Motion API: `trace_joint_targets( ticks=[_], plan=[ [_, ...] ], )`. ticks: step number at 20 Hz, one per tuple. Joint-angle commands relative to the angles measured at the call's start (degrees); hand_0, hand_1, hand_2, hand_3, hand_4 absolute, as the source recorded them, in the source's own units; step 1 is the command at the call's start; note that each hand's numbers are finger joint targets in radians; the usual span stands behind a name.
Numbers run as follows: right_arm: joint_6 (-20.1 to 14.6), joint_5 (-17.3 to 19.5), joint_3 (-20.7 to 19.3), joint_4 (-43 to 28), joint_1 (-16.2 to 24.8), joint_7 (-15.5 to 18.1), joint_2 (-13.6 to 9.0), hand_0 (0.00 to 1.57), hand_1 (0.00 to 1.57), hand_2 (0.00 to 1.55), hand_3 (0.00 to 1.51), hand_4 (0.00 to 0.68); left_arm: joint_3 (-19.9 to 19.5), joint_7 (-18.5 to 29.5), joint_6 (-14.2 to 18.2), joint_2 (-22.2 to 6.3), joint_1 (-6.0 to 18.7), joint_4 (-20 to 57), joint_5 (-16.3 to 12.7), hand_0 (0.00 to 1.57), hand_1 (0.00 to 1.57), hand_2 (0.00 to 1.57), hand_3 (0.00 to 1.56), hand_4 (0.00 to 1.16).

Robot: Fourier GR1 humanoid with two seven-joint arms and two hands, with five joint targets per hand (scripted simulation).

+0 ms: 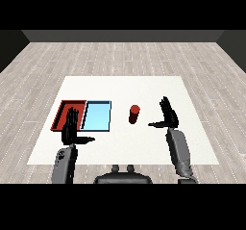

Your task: Pick the red can and put it in the red box

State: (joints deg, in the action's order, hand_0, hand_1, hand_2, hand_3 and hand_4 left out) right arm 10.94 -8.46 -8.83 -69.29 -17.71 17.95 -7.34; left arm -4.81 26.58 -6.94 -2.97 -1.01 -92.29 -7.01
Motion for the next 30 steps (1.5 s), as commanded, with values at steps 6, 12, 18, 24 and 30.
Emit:
trace_joint_targets(
  ticks=[6,12,18,24,30],
  plan=[
    [-0.41,-2.33,-0.84,12.05,-6.51,2.82,2.95,0.00,0.00,0.00,0.00,0.000,-1.11,-0.64,-0.01,-0.98,1.34,0.90,-0.42,0.00,0.00,0.00,0.00,0.00],
    [-0.83,-0.35,1.88,15.88,-4.18,8.40,6.18,0.00,0.00,0.00,0.00,0.000,2.19,-4.94,3.76,1.58,0.69,-3.52,1.41,0.00,0.00,0.00,0.00,0.00],
    [-2.54,-1.58,0.94,24.64,-11.11,9.91,7.25,0.00,0.00,0.00,0.00,0.000,0.74,2.05,0.21,0.26,-0.44,1.91,0.57,0.00,0.00,0.00,0.00,0.00],
    [-4.61,-5.41,4.15,24.81,-12.44,9.56,7.30,0.00,0.00,0.00,0.00,0.000,1.92,-5.61,3.19,1.19,0.01,-5.90,0.22,0.00,0.00,0.00,0.00,0.00],
    [-2.52,-7.08,3.83,30.37,-14.17,11.69,7.12,0.00,0.00,0.00,0.00,0.000,0.05,-3.45,1.25,-0.19,2.53,-0.64,-0.85,0.00,0.00,0.00,0.00,0.00]
  ],
)
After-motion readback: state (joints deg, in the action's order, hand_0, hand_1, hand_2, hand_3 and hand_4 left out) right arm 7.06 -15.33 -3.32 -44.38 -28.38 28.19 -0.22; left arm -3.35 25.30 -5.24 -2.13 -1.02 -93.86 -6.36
